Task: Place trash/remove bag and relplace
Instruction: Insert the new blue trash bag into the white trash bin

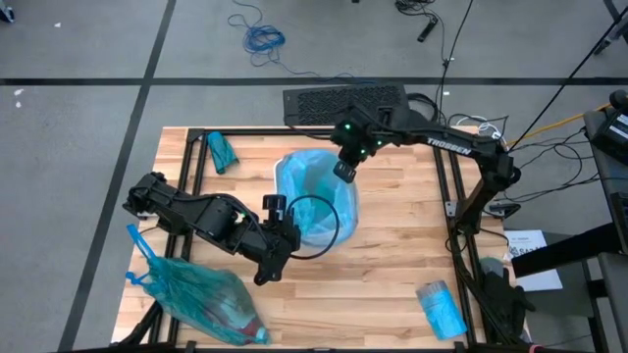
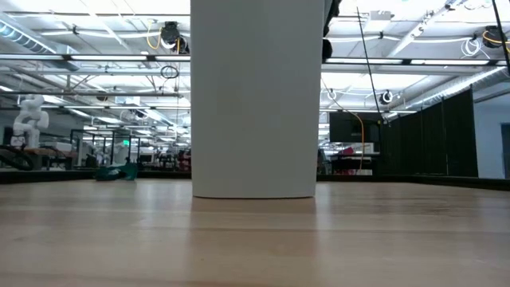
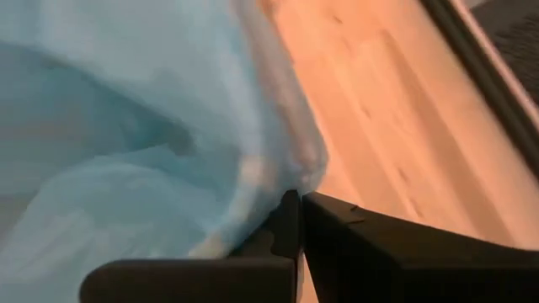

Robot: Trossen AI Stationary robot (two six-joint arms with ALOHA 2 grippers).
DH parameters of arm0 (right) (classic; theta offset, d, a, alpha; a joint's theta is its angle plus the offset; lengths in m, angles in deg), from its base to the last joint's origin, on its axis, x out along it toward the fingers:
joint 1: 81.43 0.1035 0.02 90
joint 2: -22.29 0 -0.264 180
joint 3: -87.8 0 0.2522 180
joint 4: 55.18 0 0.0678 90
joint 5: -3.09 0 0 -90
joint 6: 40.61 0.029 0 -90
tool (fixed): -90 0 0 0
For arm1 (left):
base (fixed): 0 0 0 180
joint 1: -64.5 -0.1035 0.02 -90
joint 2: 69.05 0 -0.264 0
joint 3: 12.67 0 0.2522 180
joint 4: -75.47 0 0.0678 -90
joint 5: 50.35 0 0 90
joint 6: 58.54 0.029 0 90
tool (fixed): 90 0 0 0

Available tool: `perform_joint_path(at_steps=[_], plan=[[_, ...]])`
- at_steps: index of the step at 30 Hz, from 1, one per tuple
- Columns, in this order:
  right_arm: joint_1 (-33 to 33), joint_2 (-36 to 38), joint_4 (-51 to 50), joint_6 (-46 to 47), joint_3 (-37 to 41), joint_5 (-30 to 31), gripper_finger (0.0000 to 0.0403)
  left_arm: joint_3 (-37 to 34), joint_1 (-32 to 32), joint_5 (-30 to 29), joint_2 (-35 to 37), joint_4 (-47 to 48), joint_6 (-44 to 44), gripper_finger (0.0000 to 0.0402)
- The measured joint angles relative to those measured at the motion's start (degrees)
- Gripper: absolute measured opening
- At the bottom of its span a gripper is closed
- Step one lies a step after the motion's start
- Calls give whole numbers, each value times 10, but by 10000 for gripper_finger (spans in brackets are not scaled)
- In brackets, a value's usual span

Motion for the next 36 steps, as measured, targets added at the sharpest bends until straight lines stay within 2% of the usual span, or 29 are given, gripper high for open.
perform_joint_path(at_steps=[4, 17, 24, 30, 33, 36], plan=[[7, 13, 46, 7, 36, -22, 0, 0, 0, 3, 0, -1, -1, 24], [9, 89, 54, 6, 38, -21, 4, 0, -8, 14, -4, -2, -2, 24], [9, 125, 54, 6, 38, -17, 59, 0, -8, 15, -4, -3, -2, 24], [4, 126, 57, 10, 37, 10, 104, 0, -8, 19, -6, -19, -2, 24], [0, 120, 65, 10, 37, 8, 91, 0, -8, 19, -6, -21, -2, 24], [0, 117, 82, 7, 37, -7, 52, 0, -8, 19, -6, -24, -2, 24]])
